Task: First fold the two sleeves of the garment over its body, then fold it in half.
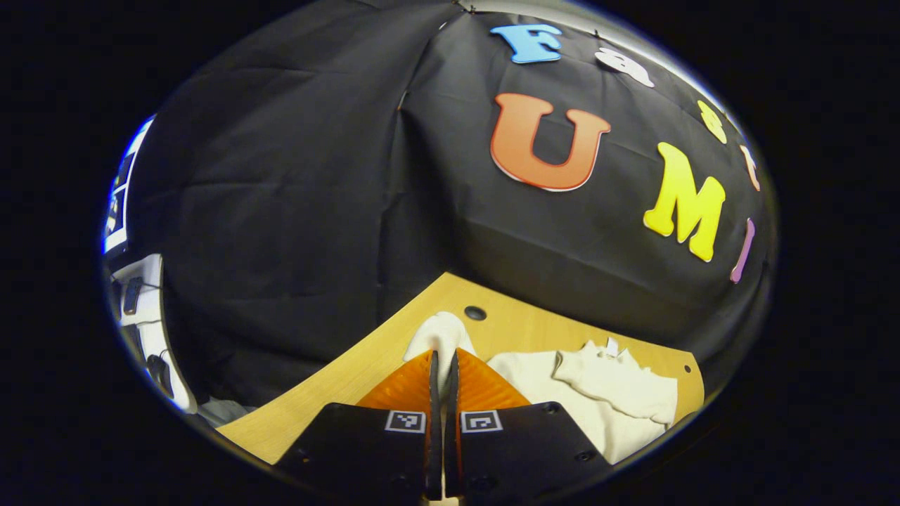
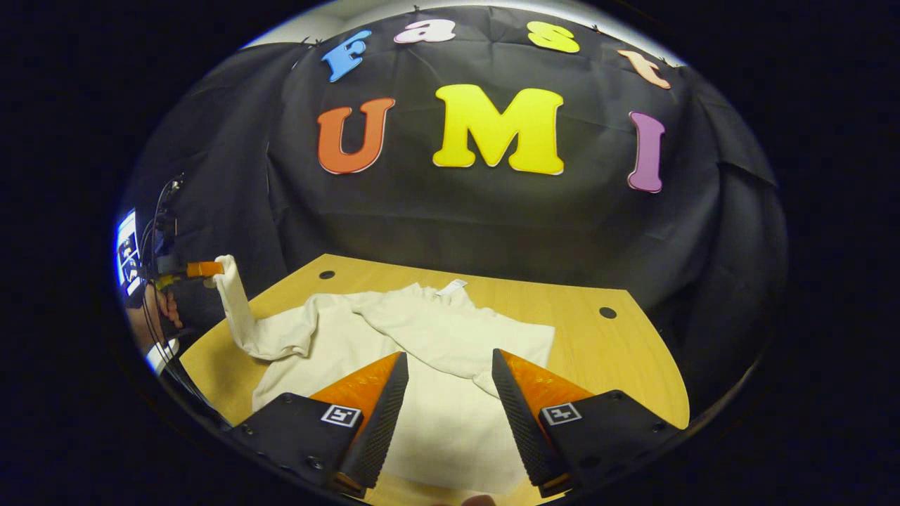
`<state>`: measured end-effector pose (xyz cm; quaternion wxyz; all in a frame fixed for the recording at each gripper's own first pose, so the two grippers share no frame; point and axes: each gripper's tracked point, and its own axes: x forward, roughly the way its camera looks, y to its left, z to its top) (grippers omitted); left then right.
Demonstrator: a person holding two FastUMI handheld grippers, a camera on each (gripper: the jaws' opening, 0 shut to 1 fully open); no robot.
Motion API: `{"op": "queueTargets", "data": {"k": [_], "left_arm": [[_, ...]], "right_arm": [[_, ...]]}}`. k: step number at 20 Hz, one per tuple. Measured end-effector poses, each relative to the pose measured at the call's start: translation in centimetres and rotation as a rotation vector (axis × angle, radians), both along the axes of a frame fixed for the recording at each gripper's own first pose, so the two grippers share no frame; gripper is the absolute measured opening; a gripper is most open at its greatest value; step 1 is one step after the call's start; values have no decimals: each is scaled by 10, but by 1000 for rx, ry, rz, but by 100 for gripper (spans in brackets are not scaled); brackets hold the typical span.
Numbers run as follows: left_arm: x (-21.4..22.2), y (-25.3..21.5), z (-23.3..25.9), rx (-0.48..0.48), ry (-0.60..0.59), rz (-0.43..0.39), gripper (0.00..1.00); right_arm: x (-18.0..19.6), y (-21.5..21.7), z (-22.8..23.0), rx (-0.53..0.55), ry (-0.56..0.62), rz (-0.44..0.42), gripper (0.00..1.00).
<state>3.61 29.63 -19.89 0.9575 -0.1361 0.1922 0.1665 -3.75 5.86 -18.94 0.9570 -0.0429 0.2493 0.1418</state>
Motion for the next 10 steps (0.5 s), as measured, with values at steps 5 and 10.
{"op": "queueTargets", "data": {"k": [5, 10], "left_arm": [[91, -45, 75, 138, -97, -194, 4], [168, -178, 99, 157, -152, -454, 4]], "right_arm": [[-8, -49, 11, 24, -36, -113, 78], [-16, -114, 17, 32, -60, -257, 78]]}}
